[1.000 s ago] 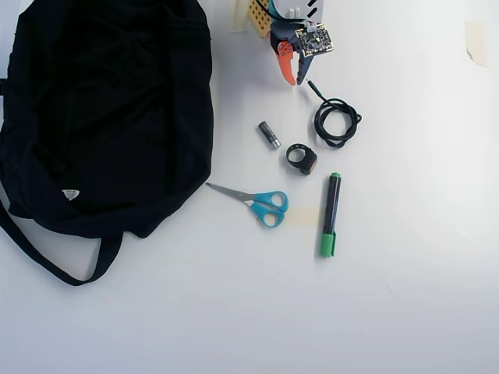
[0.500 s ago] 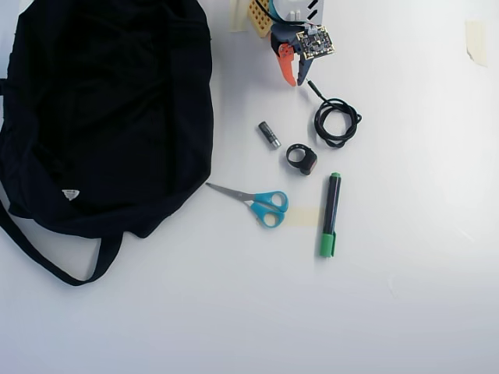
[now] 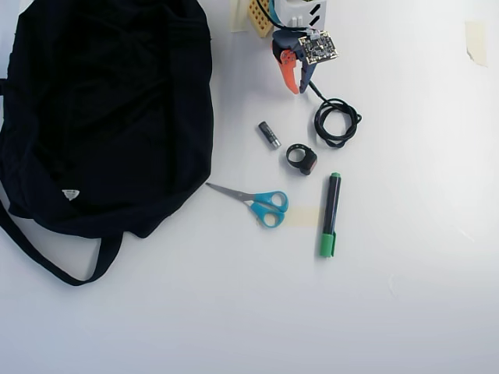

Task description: Put the cable into the black bag

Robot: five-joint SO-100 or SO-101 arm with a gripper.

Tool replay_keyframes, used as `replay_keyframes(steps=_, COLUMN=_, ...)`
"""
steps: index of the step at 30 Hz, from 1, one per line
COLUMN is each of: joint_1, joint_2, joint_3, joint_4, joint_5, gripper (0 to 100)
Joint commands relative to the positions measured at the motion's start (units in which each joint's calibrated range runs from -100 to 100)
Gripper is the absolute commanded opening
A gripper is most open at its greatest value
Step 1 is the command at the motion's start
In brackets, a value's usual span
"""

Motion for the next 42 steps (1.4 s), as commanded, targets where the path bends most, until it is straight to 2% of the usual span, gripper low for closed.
replay_keyframes(steps=1, joint_1=-0.3, joint_2=4.1, joint_3=-5.4, joint_4=-6.2, joint_5=-0.1, gripper=2)
replay_keyframes(steps=11, joint_1=-3.8, joint_2=11.9, joint_3=-16.8, joint_4=-19.9, joint_5=-0.1, gripper=2)
replay_keyframes(steps=20, joint_1=-2.8, joint_2=30.4, joint_3=-36.3, joint_4=-31.5, joint_5=-0.1, gripper=2)
replay_keyframes(steps=31, joint_1=2.9, joint_2=55.7, joint_3=-66.6, joint_4=-34.2, joint_5=-0.1, gripper=2)
replay_keyframes(steps=37, joint_1=5.4, joint_2=67.0, joint_3=-76.9, joint_4=-38.8, joint_5=-0.1, gripper=2)
replay_keyframes(steps=42, joint_1=5.9, joint_2=71.8, joint_3=-79.1, joint_4=-43.6, joint_5=-0.1, gripper=2)
